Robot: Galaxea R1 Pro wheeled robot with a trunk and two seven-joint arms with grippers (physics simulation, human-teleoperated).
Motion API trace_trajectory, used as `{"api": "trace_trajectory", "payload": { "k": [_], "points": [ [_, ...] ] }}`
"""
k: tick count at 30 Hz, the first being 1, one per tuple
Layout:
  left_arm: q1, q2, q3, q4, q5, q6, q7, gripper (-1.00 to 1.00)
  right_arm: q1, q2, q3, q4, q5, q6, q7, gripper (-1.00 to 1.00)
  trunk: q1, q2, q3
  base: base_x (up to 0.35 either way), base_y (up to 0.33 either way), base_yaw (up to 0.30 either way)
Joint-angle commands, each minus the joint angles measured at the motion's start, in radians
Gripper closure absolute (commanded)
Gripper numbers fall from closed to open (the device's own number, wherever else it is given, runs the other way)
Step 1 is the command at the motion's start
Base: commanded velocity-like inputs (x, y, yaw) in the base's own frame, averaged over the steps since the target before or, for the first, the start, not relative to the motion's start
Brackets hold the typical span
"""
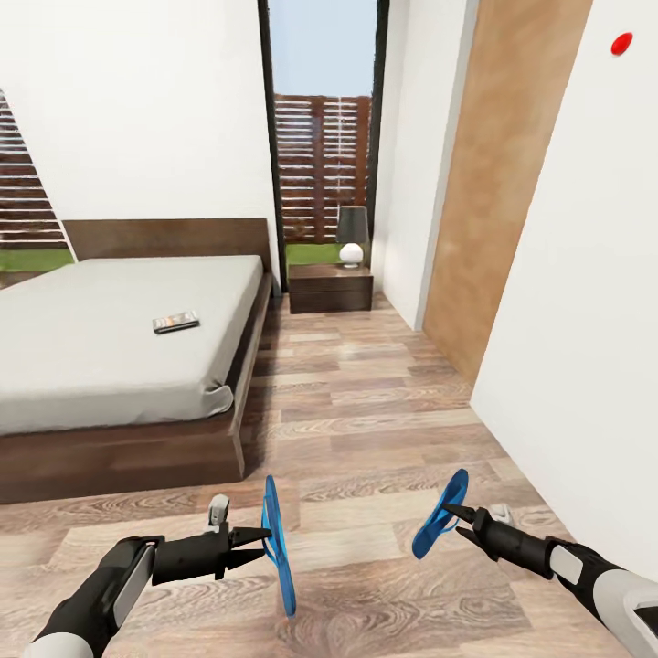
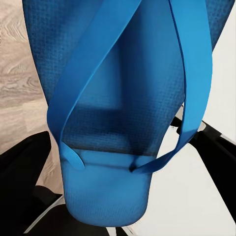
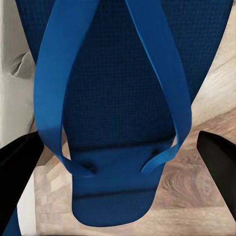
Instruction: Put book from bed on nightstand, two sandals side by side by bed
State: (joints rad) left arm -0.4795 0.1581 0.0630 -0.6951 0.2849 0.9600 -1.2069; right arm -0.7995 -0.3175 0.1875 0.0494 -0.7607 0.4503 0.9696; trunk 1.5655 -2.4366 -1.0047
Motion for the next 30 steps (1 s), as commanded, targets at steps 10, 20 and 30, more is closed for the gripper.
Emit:
{"api": "trace_trajectory", "payload": {
  "k": [10, 20, 30],
  "points": [
    [-0.001, 0.001, 0.001, 0.0, 0.002, 0.006, -0.002, 1.0, -0.001, 0.0, 0.007, 0.003, -0.011, 0.007, 0.005, 1.0, 0.0, 0.0, -0.001, 0.092, -0.113, 0.179],
    [-0.001, 0.001, 0.001, 0.0, 0.002, 0.006, -0.002, 1.0, -0.001, 0.0, 0.007, 0.003, -0.011, 0.007, 0.005, 1.0, 0.0, 0.0, -0.001, 0.092, -0.113, 0.179],
    [-0.001, 0.001, 0.001, 0.0, 0.002, 0.006, -0.002, 1.0, -0.001, 0.0, 0.008, 0.003, -0.011, 0.007, 0.004, 1.0, 0.0, 0.0, -0.001, 0.094, -0.113, 0.179]
  ]
}}
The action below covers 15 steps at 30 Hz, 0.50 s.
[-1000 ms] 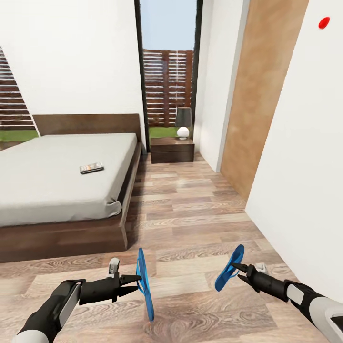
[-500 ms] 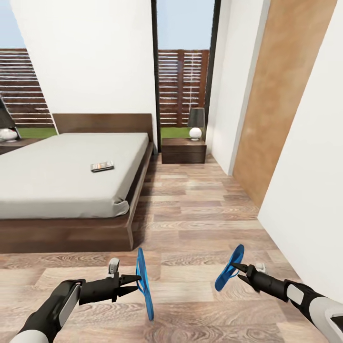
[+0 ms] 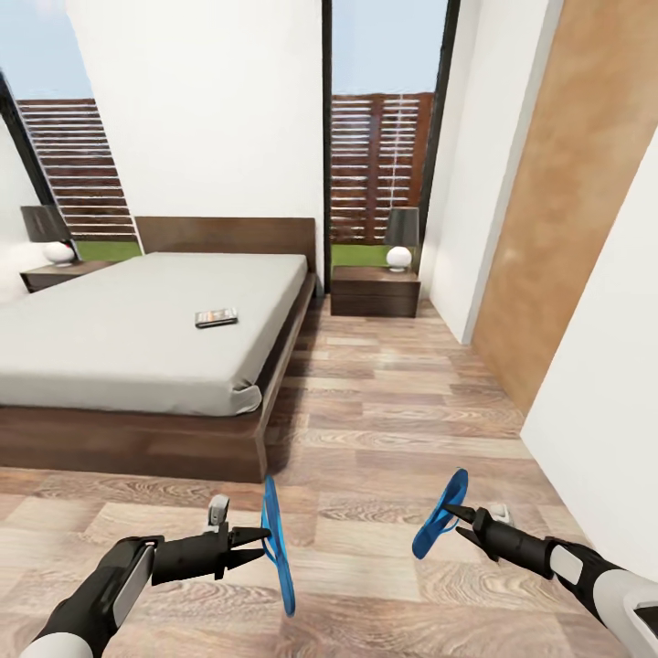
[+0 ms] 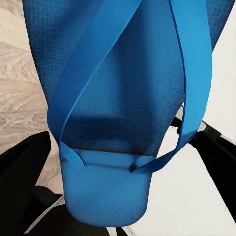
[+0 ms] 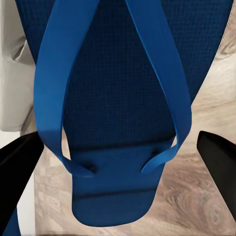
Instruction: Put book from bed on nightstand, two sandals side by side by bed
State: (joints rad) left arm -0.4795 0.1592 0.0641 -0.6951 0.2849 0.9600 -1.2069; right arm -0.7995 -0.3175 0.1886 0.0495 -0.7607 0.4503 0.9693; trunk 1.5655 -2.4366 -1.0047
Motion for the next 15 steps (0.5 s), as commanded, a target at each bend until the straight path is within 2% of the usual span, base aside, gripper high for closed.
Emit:
{"api": "trace_trajectory", "payload": {
  "k": [1, 15],
  "points": [
    [-0.001, 0.0, 0.0, 0.0, 0.002, 0.006, -0.002, 1.0, -0.001, 0.0, 0.007, 0.003, -0.011, 0.007, 0.005, 1.0, 0.0, 0.0, -0.001, 0.101, -0.114, 0.179],
    [-0.001, 0.0, 0.0, 0.0, 0.002, 0.006, -0.002, 1.0, -0.001, 0.0, 0.008, 0.003, -0.011, 0.007, 0.005, 1.0, 0.0, 0.0, -0.001, 0.116, -0.122, 0.179]
  ]
}}
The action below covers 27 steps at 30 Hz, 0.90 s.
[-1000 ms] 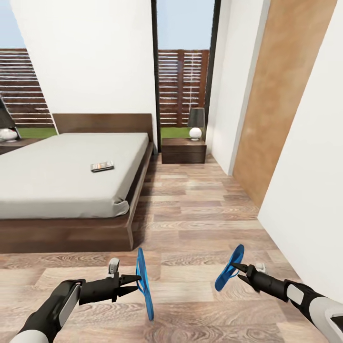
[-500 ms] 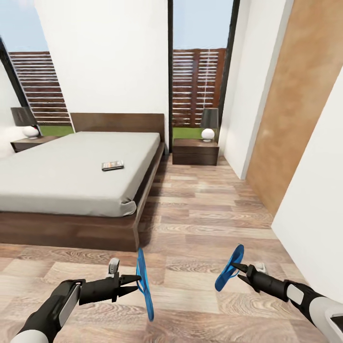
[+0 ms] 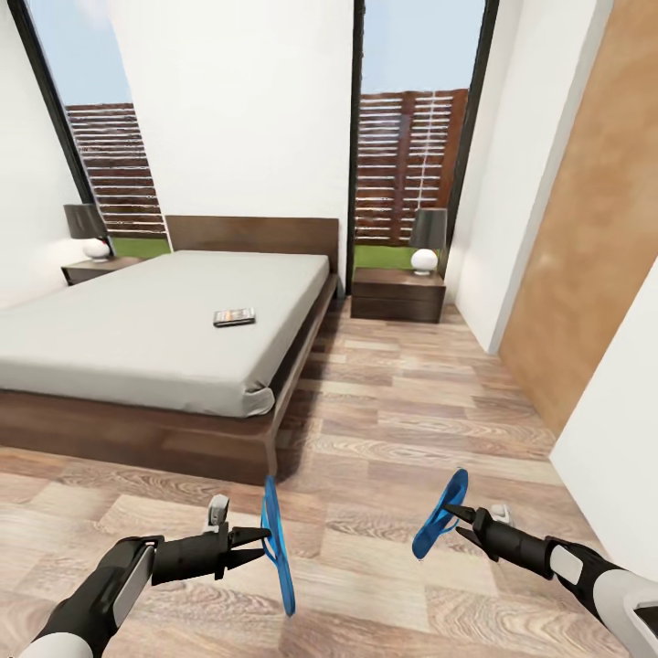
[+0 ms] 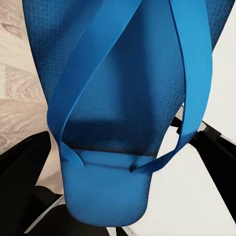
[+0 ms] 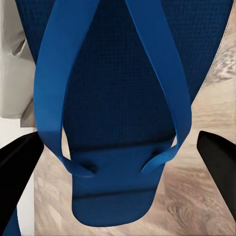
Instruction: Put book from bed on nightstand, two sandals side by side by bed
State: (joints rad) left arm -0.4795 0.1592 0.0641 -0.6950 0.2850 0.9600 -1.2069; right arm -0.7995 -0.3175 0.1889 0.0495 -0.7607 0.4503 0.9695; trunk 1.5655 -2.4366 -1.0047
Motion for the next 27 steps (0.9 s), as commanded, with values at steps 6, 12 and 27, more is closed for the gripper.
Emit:
{"api": "trace_trajectory", "payload": {
  "k": [6, 12, 27],
  "points": [
    [-0.001, 0.0, 0.0, 0.0, 0.002, 0.006, -0.002, 1.0, -0.001, 0.0, 0.007, 0.003, -0.011, 0.007, 0.004, 1.0, 0.0, 0.0, -0.001, 0.123, -0.13, 0.179],
    [-0.001, -0.001, 0.0, 0.0, 0.002, 0.006, -0.002, 1.0, -0.001, 0.0, 0.007, 0.003, -0.011, 0.007, 0.005, 1.0, 0.0, 0.0, -0.001, 0.123, -0.13, 0.178],
    [-0.001, -0.004, 0.0, 0.0, 0.002, 0.006, 0.011, 1.0, -0.001, 0.0, 0.005, 0.003, -0.011, 0.007, 0.005, 1.0, 0.0, 0.0, -0.001, 0.123, -0.13, 0.176]
  ]
}}
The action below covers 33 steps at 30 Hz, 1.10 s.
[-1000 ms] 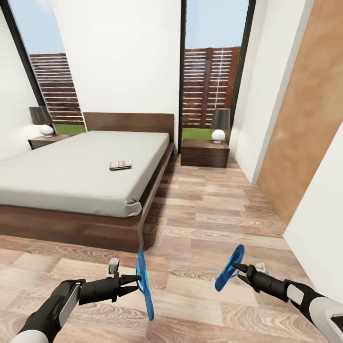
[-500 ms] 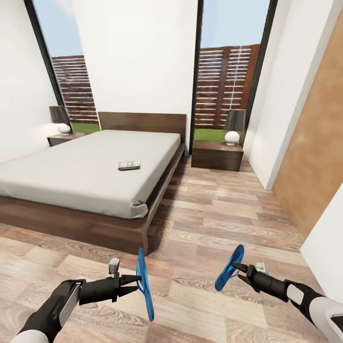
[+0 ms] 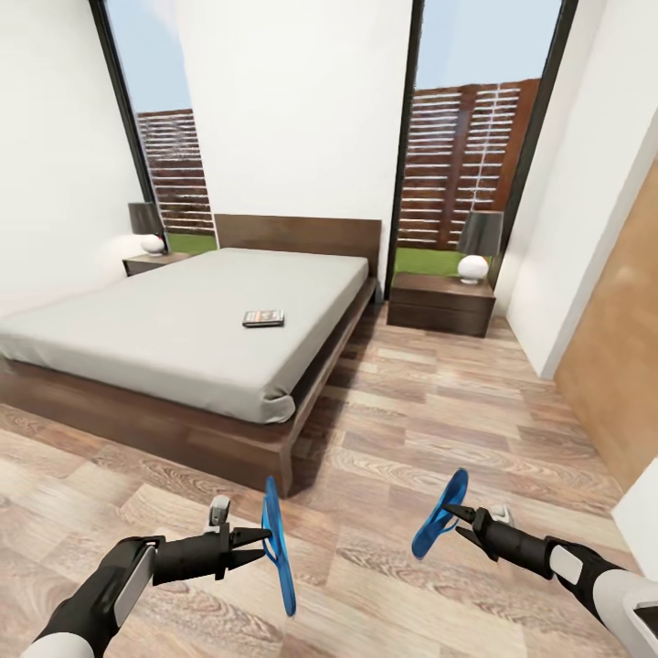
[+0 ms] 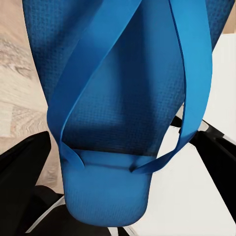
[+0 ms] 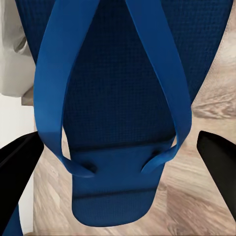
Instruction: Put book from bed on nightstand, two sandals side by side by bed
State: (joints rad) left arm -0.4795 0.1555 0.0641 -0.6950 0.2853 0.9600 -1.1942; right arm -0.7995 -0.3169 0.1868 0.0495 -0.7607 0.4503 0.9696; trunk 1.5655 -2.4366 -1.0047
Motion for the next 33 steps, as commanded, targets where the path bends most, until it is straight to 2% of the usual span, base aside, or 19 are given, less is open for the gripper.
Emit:
{"api": "trace_trajectory", "payload": {
  "k": [1, 33],
  "points": [
    [-0.001, 0.0, 0.0, 0.0, 0.002, 0.006, -0.002, 1.0, -0.001, 0.0, 0.007, 0.003, -0.011, 0.007, 0.004, 1.0, 0.0, 0.0, -0.001, 0.124, -0.13, 0.171],
    [-0.001, 0.001, 0.001, 0.0, 0.002, 0.005, 0.001, 1.0, -0.001, 0.003, 0.009, 0.003, -0.011, 0.007, 0.003, 1.0, 0.0, 0.0, -0.001, 0.123, -0.131, 0.167]
  ]
}}
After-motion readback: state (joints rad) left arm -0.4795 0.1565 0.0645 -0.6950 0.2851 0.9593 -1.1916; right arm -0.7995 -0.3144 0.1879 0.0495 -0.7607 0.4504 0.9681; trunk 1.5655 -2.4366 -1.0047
